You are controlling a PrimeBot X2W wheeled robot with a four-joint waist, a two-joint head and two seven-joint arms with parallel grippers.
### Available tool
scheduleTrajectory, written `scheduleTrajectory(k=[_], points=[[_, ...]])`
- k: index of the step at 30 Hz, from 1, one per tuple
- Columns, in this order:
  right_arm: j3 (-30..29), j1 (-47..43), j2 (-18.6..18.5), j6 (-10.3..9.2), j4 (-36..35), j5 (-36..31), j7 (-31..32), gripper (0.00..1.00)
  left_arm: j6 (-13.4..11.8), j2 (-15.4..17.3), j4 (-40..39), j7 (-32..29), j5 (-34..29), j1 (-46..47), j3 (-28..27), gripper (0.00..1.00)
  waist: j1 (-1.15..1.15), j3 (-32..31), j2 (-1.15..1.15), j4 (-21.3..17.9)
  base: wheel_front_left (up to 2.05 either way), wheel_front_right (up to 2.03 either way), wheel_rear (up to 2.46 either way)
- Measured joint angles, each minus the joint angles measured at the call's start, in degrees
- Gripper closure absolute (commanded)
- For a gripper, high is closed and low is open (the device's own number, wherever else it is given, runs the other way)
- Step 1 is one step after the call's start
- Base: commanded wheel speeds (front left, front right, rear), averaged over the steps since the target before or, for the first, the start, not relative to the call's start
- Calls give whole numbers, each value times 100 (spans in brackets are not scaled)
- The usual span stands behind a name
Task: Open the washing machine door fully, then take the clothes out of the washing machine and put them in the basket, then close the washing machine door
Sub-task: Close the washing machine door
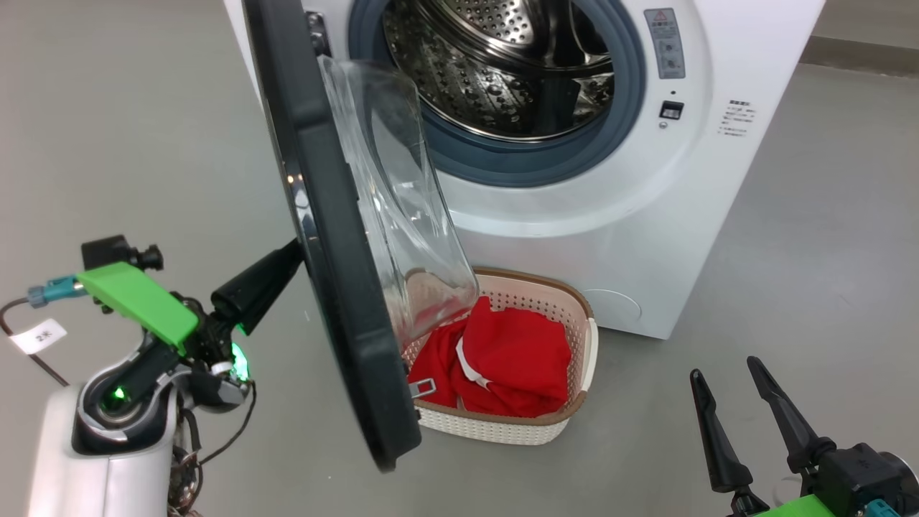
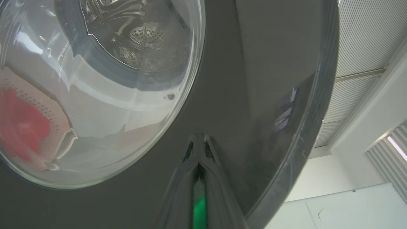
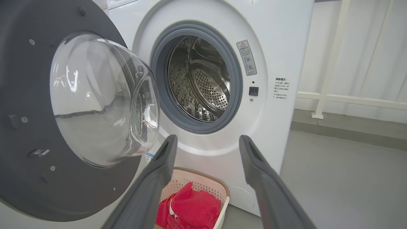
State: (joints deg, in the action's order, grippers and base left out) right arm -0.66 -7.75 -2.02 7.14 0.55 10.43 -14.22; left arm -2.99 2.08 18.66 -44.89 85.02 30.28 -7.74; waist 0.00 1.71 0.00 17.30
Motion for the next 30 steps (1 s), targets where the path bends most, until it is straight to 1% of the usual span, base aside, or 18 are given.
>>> scheduleTrajectory(k=[5,6,12,18,20,30], points=[[4,-1,0,0,-1,13,-1,0,64,2,49,148,250,-1,157,100,0,41,0,-127,0,0,0],[4,-1,0,0,-1,13,0,0,112,3,67,162,297,-1,197,100,0,50,0,-152,0,0,0],[3,1,0,0,-2,11,0,0,258,-12,155,376,332,4,404,100,0,102,0,-293,0,0,0],[14,2,0,0,-3,10,0,0,407,-10,291,734,347,24,522,100,0,156,0,-428,0,0,0],[20,3,0,0,-3,10,0,0,454,1,342,828,469,32,588,100,0,177,0,-479,0,0,0],[26,8,0,0,7,10,0,0,556,-4,525,1126,679,236,921,100,0,246,0,-753,0,0,0]])
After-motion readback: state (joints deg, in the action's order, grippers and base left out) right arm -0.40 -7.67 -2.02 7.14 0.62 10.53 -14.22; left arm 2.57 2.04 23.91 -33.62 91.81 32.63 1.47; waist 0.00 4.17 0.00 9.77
